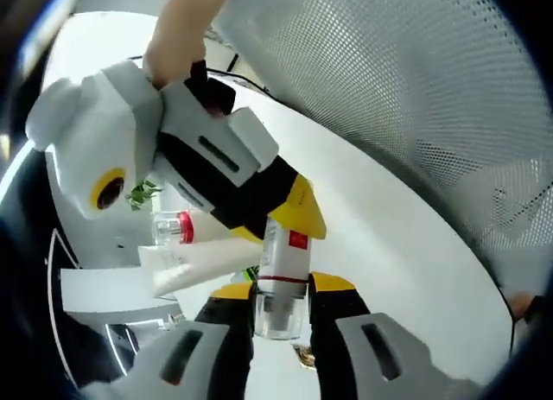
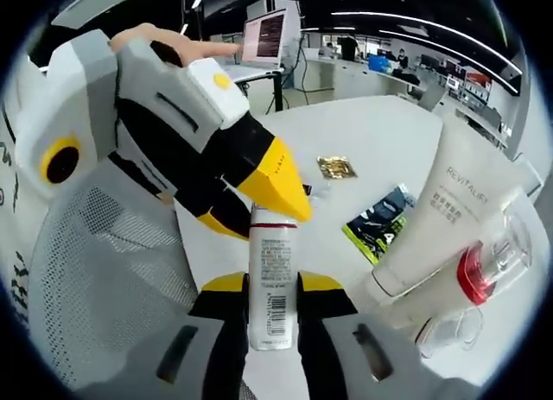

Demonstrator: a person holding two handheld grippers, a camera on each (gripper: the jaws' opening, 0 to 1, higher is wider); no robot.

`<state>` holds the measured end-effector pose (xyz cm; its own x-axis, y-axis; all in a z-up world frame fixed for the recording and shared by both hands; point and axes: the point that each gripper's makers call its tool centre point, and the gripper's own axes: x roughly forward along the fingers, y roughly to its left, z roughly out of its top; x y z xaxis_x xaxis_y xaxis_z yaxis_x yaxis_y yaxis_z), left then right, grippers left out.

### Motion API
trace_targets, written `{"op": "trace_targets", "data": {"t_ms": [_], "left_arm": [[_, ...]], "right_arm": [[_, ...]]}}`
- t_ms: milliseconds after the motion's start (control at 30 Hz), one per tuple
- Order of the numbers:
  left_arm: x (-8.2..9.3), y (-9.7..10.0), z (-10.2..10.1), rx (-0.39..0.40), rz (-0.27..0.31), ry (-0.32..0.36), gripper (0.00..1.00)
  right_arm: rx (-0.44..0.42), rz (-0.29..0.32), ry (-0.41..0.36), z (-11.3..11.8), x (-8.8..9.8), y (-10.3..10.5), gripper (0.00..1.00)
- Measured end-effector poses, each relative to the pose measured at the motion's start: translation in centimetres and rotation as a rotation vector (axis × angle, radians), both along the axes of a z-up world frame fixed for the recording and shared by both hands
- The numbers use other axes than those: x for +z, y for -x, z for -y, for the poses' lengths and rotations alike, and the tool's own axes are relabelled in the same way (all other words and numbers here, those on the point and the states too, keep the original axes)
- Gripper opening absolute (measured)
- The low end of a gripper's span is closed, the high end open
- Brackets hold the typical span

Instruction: Arrange the skincare products in the storage area until every visible bottle or jar stands upright without overlapping.

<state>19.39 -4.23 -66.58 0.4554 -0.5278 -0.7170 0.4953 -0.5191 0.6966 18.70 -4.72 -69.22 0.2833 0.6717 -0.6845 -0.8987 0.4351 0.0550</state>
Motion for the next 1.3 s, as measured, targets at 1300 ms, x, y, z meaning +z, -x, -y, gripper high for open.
{"op": "trace_targets", "data": {"t_ms": [1300], "left_arm": [[6.1,-0.8,2.2,0.453,-1.059,1.003,0.24]], "right_arm": [[-0.087,0.024,-0.365,3.1,4.6,0.8,0.20]]}}
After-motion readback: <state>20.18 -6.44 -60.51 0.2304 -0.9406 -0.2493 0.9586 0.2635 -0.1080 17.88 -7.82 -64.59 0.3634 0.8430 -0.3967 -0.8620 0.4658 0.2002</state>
